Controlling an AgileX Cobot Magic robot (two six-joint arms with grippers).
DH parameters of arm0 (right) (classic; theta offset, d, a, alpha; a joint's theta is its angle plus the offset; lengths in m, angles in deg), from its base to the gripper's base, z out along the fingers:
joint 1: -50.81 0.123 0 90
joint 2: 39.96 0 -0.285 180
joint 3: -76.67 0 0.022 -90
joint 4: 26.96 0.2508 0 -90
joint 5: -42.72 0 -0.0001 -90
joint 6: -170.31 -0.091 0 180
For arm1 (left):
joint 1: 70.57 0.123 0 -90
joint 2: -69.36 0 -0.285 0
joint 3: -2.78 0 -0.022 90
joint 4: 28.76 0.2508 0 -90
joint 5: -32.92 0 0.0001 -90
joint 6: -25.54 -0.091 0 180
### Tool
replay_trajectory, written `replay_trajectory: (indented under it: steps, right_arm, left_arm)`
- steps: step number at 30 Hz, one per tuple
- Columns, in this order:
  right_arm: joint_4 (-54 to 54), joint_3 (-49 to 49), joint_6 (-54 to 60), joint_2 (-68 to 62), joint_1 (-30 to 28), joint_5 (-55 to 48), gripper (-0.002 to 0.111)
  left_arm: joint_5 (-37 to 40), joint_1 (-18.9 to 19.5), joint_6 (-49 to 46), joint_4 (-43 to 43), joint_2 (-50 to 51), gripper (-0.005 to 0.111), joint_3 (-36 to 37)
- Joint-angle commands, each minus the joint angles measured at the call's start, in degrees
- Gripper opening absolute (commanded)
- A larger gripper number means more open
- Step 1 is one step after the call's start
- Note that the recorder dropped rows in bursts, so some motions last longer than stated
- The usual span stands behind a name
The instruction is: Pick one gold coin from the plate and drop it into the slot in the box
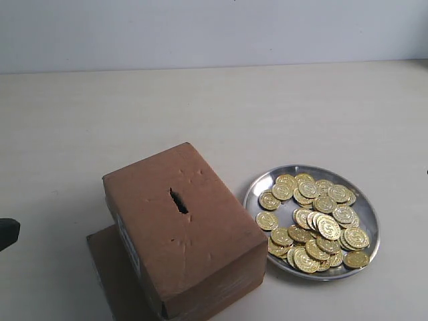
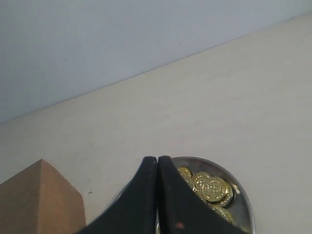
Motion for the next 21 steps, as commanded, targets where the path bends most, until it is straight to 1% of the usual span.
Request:
replay_trajectory:
  steps: [1, 5, 7, 8, 9, 10, 11, 12, 13, 15, 16, 18, 21]
  right_arm:
    - [-0.14, 0.3, -0.32, 0.32, -0.01, 0.48, 0.0]
    - [-0.14, 0.3, -0.32, 0.32, -0.01, 0.48, 0.0]
    - [0.09, 0.3, -0.32, 3.06, -0.48, 0.88, 0.0]
    - [-0.36, 0.3, -0.32, 4.75, -2.62, 2.62, 0.0]
    - [-0.07, 0.3, -0.32, 7.86, -6.76, 6.39, 0.0]
    - [-0.09, 0.3, -0.32, 9.21, -8.66, 7.52, 0.0]
    - [-0.09, 0.3, -0.32, 12.56, -13.8, 9.17, 0.0]
    - [-0.2, 0.3, -0.32, 14.1, -16.64, 9.92, 0.0]
    - [-0.2, 0.3, -0.32, 16.31, -20.93, 10.21, 0.0]
    - [-0.2, 0.3, -0.32, 19.62, -28.15, 10.09, 0.0]
    - [-0.2, 0.3, -0.32, 20.56, -30.21, 10.09, 0.0]
    - [-0.2, 0.3, -0.32, 23.26, -36.59, 10.09, 0.0]
    - [-0.1, 0.3, -0.32, 25.21, -42.55, 10.09, 0.0]
  left_arm:
    - [-0.9, 0.19, 0.18, -0.98, -0.34, 0.0, 0.19]
    - [-0.9, 0.19, 0.18, -0.98, -0.34, 0.0, 0.19]
    - [-0.67, 0.19, 0.18, -0.98, -1.48, 0.0, 0.19]
    - [-0.67, 0.6, 0.18, -0.98, -2.53, 0.0, 0.19]
    - [-0.67, 2.77, 0.18, -0.98, -5.86, 0.0, 0.19]
    - [-0.67, 3.99, 0.18, -1.11, -7.2, 0.0, 0.19]
    - [-0.67, 7.41, 0.3, -0.75, -10.68, 0.0, 0.19]
    - [-0.67, 9.24, 0.2, -0.86, -11.99, 0.0, 0.19]
    - [-0.67, 12.24, 0.2, -0.86, -14.96, 0.0, 0.19]
    - [-0.67, 16.87, 0.2, -0.86, -19.77, 0.0, 0.19]
    - [-0.67, 17.78, 0.2, -0.86, -21.26, 0.0, 0.19]
    - [-0.67, 19.65, 0.2, -0.86, -26.16, 0.0, 0.19]
    - [-0.67, 19.78, 0.2, -0.86, -30.07, 0.0, 0.19]
